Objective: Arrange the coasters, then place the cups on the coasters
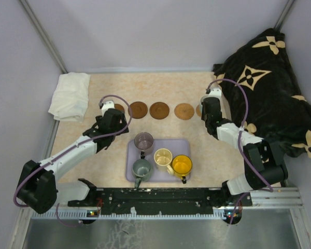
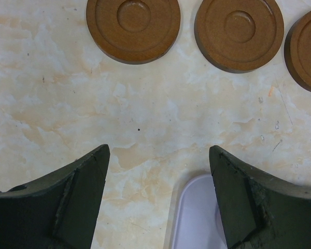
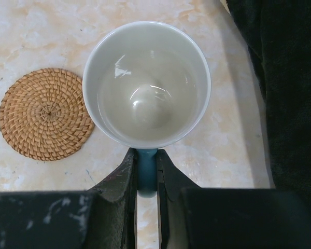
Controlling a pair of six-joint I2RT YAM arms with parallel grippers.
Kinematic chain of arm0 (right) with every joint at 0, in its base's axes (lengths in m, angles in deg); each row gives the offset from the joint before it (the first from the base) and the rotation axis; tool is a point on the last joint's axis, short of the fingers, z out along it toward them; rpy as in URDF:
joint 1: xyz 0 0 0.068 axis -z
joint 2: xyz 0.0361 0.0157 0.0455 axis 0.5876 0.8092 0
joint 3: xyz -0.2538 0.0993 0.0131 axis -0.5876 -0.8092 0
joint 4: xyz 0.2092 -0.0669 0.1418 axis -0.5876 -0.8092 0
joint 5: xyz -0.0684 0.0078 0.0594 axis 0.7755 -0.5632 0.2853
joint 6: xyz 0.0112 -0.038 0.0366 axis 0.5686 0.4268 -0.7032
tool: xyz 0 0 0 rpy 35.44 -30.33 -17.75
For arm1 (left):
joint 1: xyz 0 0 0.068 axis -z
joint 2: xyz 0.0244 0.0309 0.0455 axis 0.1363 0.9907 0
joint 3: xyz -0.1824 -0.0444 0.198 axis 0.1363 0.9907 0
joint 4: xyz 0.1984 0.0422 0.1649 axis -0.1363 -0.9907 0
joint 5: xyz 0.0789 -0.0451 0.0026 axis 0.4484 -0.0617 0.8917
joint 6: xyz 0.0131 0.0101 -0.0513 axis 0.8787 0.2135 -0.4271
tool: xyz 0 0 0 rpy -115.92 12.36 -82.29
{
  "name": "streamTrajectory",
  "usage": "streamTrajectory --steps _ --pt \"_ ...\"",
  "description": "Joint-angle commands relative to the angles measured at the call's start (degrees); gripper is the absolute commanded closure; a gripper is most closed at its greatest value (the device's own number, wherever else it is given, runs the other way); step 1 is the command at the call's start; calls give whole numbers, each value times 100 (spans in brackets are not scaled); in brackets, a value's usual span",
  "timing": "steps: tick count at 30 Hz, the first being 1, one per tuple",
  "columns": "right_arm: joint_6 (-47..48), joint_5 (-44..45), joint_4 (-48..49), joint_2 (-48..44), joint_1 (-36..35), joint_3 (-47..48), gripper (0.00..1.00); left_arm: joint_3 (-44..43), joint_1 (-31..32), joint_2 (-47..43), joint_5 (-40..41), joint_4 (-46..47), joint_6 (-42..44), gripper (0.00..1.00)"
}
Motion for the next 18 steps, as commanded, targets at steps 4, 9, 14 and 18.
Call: streamTrajectory --steps 4,9,14,18 --pt "176 203 967 -490 53 233 100 36 -46 71 -83 162 8 17" --pt "203 224 972 -488 56 251 100 45 -42 102 -128 177 -23 17" --pt "193 213 1121 -415 49 150 100 36 -42 123 -120 195 5 17" --pt "222 216 1314 -350 54 89 100 38 -45 170 -115 208 24 17"
